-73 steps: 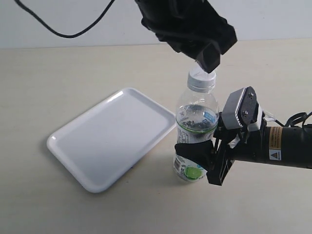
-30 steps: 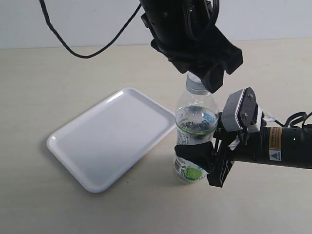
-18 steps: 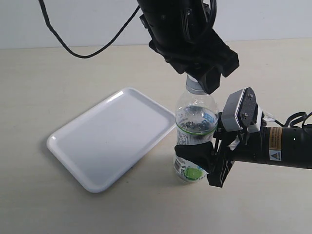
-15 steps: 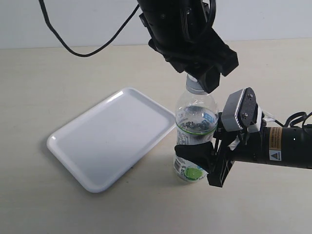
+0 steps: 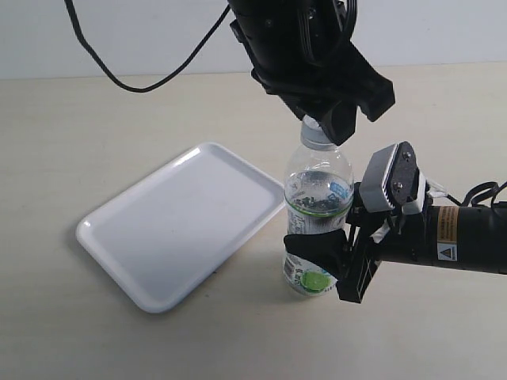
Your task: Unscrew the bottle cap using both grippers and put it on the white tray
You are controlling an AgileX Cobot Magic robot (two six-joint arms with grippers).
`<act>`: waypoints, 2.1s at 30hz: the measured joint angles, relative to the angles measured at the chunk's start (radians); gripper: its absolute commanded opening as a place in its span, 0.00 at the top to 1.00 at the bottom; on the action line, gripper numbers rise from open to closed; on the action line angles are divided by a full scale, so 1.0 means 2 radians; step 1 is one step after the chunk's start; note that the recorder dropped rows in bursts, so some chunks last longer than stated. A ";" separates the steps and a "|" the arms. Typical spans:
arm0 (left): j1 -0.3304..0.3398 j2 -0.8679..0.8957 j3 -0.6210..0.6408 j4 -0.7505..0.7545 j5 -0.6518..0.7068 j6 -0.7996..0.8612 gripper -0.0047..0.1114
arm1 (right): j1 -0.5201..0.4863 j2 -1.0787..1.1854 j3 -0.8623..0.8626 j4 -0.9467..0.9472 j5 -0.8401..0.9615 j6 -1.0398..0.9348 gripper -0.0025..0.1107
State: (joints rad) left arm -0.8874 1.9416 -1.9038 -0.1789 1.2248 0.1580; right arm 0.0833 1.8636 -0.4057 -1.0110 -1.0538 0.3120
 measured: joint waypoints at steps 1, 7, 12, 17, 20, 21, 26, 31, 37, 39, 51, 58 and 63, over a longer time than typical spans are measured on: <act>0.000 0.000 0.000 0.000 0.000 0.000 0.93 | 0.000 0.000 0.000 0.000 0.000 0.000 0.98; 0.000 0.000 0.000 -0.004 0.000 -0.002 0.96 | 0.000 0.000 0.000 0.000 0.000 0.000 0.98; 0.000 0.000 0.000 -0.005 0.000 -0.023 0.96 | 0.000 0.000 0.000 0.000 0.000 0.000 0.98; 0.000 0.000 0.000 -0.005 0.000 -0.065 0.96 | 0.000 0.000 0.000 0.000 0.000 -0.001 0.98; -0.001 0.000 0.000 -0.005 0.000 -0.100 0.96 | 0.000 0.000 0.000 -0.001 0.000 -0.006 0.98; -0.003 0.000 0.000 -0.001 0.000 -0.113 0.96 | 0.000 0.000 0.000 -0.001 0.000 -0.007 0.98; -0.022 -0.002 0.000 0.040 0.000 -0.201 0.96 | 0.000 0.000 0.000 -0.001 0.001 -0.010 0.98; -0.040 -0.002 -0.001 0.075 0.002 -0.310 0.96 | 0.000 0.000 0.000 -0.002 0.001 -0.016 0.98; -0.050 -0.003 -0.001 0.093 0.006 -0.437 0.96 | 0.000 0.000 0.000 -0.004 0.001 -0.023 0.98; -0.055 -0.002 -0.002 0.100 0.007 -0.482 0.96 | 0.000 0.000 0.000 -0.004 0.001 -0.024 0.98; -0.061 0.011 -0.012 0.109 0.009 -0.593 0.29 | 0.000 0.000 0.003 0.001 0.002 -0.023 0.98; -0.046 0.034 -0.021 0.046 0.000 -0.367 0.07 | 0.000 0.000 0.007 -0.001 -0.001 -0.021 0.98; -0.032 0.037 -0.068 0.033 0.000 -0.229 0.07 | 0.000 0.000 0.007 -0.002 -0.001 -0.019 0.98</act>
State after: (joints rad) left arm -0.9510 2.0156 -2.0398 -0.1127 1.2254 -0.2992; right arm 0.0834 1.8634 -0.3918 -1.0147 -1.0553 0.2747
